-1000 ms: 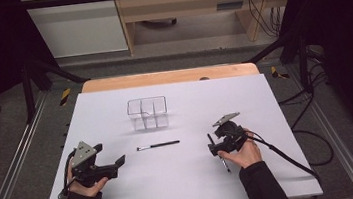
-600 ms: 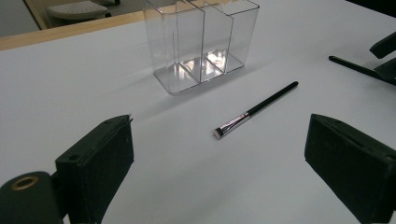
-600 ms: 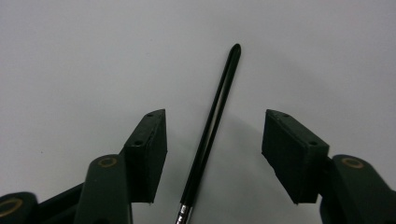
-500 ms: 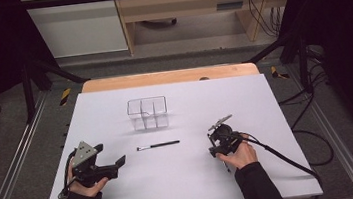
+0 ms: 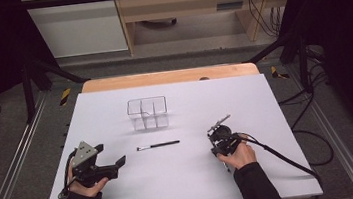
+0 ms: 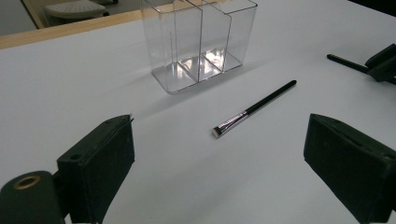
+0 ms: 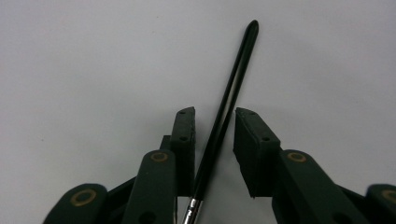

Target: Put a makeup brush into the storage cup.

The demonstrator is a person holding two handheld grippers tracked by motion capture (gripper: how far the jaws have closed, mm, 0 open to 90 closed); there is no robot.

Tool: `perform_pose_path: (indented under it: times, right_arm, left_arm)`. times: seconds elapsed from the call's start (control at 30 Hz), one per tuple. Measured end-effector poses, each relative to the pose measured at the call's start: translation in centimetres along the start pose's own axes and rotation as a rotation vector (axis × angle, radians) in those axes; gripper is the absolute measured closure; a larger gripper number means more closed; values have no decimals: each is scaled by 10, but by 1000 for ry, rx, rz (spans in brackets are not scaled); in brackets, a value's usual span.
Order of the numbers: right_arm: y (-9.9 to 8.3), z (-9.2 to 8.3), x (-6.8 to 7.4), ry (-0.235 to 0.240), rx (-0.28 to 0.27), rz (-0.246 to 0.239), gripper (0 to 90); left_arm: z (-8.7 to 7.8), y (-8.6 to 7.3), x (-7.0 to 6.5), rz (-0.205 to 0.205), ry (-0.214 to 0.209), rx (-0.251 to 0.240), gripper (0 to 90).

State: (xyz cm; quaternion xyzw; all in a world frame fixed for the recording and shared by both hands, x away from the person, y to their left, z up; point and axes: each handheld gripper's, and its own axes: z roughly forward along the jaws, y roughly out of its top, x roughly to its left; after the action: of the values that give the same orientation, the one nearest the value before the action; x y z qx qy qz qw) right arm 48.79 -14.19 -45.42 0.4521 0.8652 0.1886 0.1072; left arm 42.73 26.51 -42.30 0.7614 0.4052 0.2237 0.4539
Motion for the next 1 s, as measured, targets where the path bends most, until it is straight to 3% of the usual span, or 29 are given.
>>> perform_pose_path:
  times: [0.67,0.87,1.0]
  right_arm:
    - [1,-1,-1,38,20,-19,839]
    - [0,-1,-1,38,13,-47,827]
    - [1,-5,-2,52,1,-40,726]
  left_arm:
    - [1,0,-1,2,-10,4,87]
    - [1,0,-1,6,-11,5,89]
    - [1,0,-1,5,-12,6,89]
